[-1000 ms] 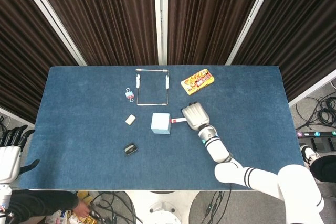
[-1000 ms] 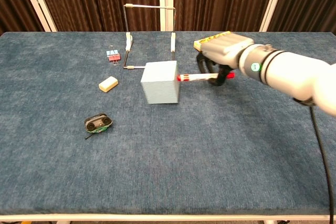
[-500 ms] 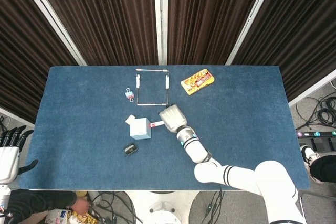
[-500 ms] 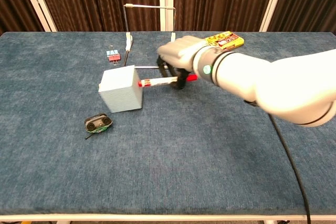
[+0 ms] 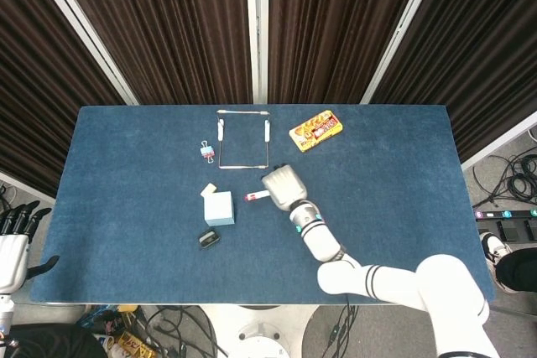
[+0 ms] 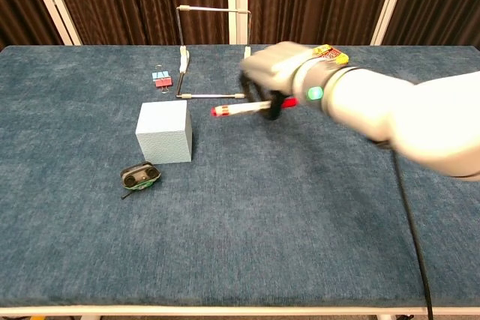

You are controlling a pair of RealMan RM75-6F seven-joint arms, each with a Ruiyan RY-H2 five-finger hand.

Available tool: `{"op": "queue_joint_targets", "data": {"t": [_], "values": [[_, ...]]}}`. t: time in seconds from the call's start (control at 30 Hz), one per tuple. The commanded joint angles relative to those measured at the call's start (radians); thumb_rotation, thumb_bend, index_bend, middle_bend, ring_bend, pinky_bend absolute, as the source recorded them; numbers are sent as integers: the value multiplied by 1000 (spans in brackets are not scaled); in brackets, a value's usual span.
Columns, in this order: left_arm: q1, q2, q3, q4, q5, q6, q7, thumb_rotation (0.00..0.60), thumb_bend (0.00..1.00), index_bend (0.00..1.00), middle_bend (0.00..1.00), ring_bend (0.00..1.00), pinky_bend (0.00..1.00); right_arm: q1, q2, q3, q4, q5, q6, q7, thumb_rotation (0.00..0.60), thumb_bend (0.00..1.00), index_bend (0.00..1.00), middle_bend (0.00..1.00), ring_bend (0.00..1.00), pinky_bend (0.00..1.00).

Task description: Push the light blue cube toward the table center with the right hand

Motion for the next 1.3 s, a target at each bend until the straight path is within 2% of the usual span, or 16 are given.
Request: {"op": "queue_joint_targets", "data": {"t": [0.03, 0.27, 0.37, 0.4, 0.53, 0.73, 0.83, 0.97, 1.13, 1.3], "values": [[-2, -5, -2, 5, 5, 3, -6, 600, 125, 246, 219, 135, 137, -82, 113, -56, -103, -26, 71, 20, 600, 477, 687, 686, 309, 347], [-4, -14, -2, 10, 13, 6, -10, 600, 125, 246, 219, 135, 137, -172, 228, -144, -170, -32, 108, 20, 600, 477, 626, 643, 276, 333], [-3, -16, 0, 10, 17, 10, -9, 600, 125, 246, 219, 135, 137, -192, 239, -167, -169, -16, 100, 15, 600, 477, 524, 577, 232, 315], [-2, -16, 0, 10, 18, 10, -8, 600, 126, 246, 219, 135, 137, -196, 238, -172, -165, -11, 99, 13, 600, 468, 459, 535, 206, 303], [2, -12, 1, 5, 21, 19, -7, 600, 125, 246, 218, 135, 137, -210, 228, -186, -152, 9, 90, 4, 600, 371, 291, 408, 127, 260], [6, -9, 0, 2, 22, 26, -7, 600, 126, 246, 219, 135, 137, -248, 273, -193, -196, -7, 119, 37, 600, 368, 200, 332, 91, 248], [6, -10, -2, 3, 21, 27, -11, 600, 125, 246, 219, 135, 137, -293, 341, -186, -264, -71, 184, 109, 600, 367, 186, 317, 87, 246], [5, -11, -3, 5, 16, 22, -13, 600, 125, 246, 218, 135, 137, -388, 461, -191, -355, -204, 297, 269, 600, 369, 184, 292, 87, 244], [0, -15, -11, -1, 3, 13, -7, 600, 126, 246, 219, 135, 137, -538, 604, -247, -428, -376, 452, 463, 600, 370, 158, 206, 59, 216], [-9, -20, -17, -15, -8, -2, 12, 600, 125, 246, 218, 135, 137, -691, 658, -297, -468, -488, 628, 560, 600, 369, 142, 174, 22, 189]]}}
